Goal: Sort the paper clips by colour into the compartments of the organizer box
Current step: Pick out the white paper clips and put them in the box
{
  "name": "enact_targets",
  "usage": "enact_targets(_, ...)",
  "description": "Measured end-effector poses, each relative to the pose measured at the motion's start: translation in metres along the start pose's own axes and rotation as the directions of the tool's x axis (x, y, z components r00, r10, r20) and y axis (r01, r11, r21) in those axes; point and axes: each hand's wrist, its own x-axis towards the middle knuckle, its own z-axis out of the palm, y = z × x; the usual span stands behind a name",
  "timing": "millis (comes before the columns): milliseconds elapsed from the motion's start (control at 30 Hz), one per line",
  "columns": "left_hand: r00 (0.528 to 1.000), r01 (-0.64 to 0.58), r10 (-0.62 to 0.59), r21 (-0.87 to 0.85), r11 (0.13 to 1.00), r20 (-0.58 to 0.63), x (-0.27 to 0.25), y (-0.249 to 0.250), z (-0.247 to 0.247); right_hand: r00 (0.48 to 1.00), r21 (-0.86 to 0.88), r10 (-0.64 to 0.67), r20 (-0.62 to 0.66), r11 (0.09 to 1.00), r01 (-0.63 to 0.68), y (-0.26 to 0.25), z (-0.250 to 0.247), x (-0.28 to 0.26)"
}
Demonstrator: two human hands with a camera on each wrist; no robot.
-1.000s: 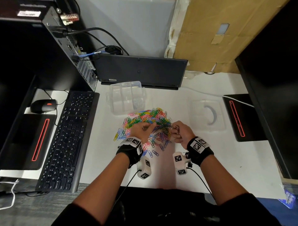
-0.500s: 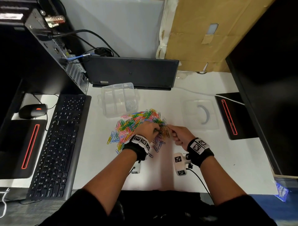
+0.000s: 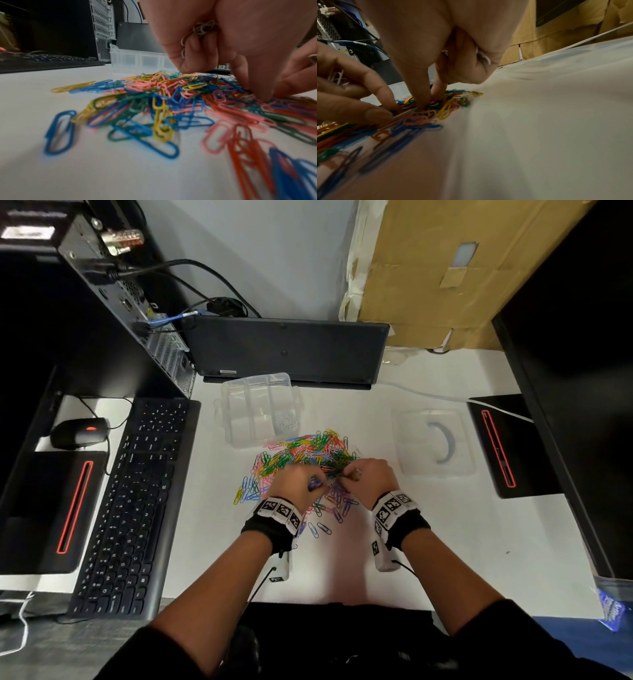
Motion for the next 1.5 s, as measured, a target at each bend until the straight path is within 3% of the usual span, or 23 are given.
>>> enact_targets(200,0.997,0.047,-0.052,0.077,0.996,0.060,0.004,0.012,0.004,1.000,-0.046,0.007,0.030,0.999,-0.005,0.003,0.000,-0.001)
enact_targets(367,0.995,0.070,-0.071,0.014,0.997,0.070,0.007,0.012,0.002,0.999,-0.005,0.030,0.038,1.000,-0.030,0.004,-0.001,-0.005)
enact_targets(567,0.998,0.060,-0.059,-0.144,0.988,0.014,0.001,-0.002,-0.002,0.993,0.221,0.025,0.115,0.974,-0.051,0.008,-0.002,-0.007)
enact_targets(600,0.998,0.064,-0.064,-0.179,0.982,0.005,0.001,-0.004,-0.002,0.983,0.355,0.076,0.170,0.925,-0.133,0.010,-0.003,-0.007)
enact_targets(667,0.998,0.067,-0.065,-0.203,0.977,0.016,0.001,-0.006,0.000,0.922,0.632,0.176,0.345,0.682,-0.367,0.014,-0.009,-0.009)
enact_targets(700,0.997,0.070,-0.064,-0.203,0.977,0.033,0.001,-0.006,0.002,0.880,0.699,0.187,0.436,0.546,-0.462,0.017,-0.012,-0.010)
enact_targets(767,0.995,0.089,-0.079,-0.215,0.973,0.055,0.000,-0.006,0.007,0.828,0.730,0.175,0.532,0.399,-0.554,0.021,-0.017,-0.010)
enact_targets(933,0.994,0.081,-0.063,-0.226,0.971,0.085,-0.006,0.000,0.012,0.781,0.761,0.205,0.591,0.180,-0.623,0.024,-0.015,-0.004)
enact_targets(1100,0.999,0.007,0.004,-0.235,0.972,0.045,-0.004,0.003,0.013,0.773,0.792,0.186,0.607,-0.055,-0.609,0.024,-0.018,-0.002)
enact_targets(1367,0.997,0.028,-0.005,-0.300,0.954,0.077,0.004,0.004,0.017,0.758,0.818,0.340,0.557,-0.071,-0.570,0.044,-0.029,0.003)
enact_targets(1433,0.996,0.047,-0.020,-0.339,0.939,0.082,0.004,0.004,0.020,0.764,0.829,0.386,0.518,-0.006,-0.559,0.043,-0.029,0.002)
enact_targets(1500,0.996,0.065,-0.033,-0.384,0.921,0.088,0.003,0.007,0.022,0.785,0.821,0.399,0.474,0.122,-0.557,0.040,-0.026,0.001)
